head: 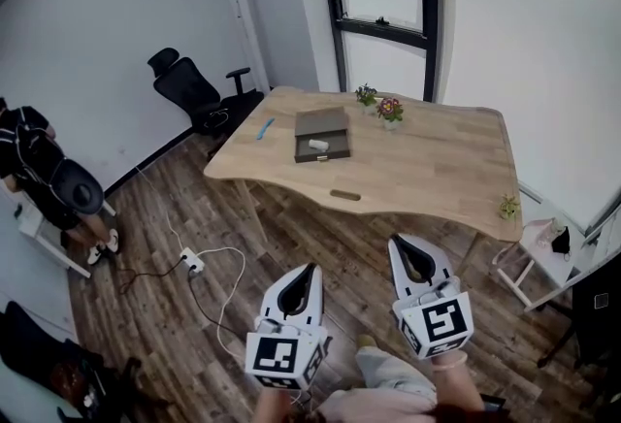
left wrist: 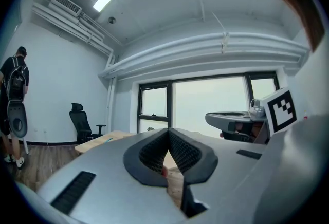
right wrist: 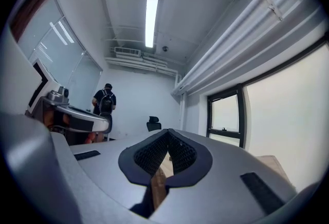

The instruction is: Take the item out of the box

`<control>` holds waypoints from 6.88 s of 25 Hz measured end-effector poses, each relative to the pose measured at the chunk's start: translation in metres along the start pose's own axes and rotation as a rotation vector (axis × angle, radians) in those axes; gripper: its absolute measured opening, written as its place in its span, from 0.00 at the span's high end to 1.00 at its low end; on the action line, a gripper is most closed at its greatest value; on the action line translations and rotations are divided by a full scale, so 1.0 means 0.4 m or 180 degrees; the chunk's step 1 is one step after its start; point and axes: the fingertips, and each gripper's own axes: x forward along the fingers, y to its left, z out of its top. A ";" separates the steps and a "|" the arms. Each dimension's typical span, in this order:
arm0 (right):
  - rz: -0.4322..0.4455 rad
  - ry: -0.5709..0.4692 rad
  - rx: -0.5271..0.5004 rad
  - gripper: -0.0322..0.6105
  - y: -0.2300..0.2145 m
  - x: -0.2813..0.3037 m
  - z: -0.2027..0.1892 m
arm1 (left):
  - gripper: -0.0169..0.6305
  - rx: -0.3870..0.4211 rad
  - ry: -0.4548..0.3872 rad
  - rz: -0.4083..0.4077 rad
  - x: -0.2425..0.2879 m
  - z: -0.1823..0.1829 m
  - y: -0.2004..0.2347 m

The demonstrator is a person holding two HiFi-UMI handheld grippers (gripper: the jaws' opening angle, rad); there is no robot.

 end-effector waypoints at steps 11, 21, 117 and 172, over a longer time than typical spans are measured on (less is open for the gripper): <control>0.0043 0.0009 -0.0040 0.95 -0.104 0.132 -0.032 | 0.97 -0.0014 -0.0004 -0.0061 0.187 0.014 0.034; 0.0220 0.0019 0.0035 0.95 -0.185 0.269 -0.063 | 0.97 -0.0126 -0.0014 0.0057 0.335 0.008 0.093; 0.1160 0.1077 -0.0185 0.86 -0.315 1.314 -0.496 | 0.97 -0.0489 0.0374 0.0034 1.209 -0.123 0.701; 0.1971 0.2799 -0.0571 0.72 -0.255 1.511 -1.121 | 0.97 -0.0817 0.0709 0.0580 1.302 -0.319 0.884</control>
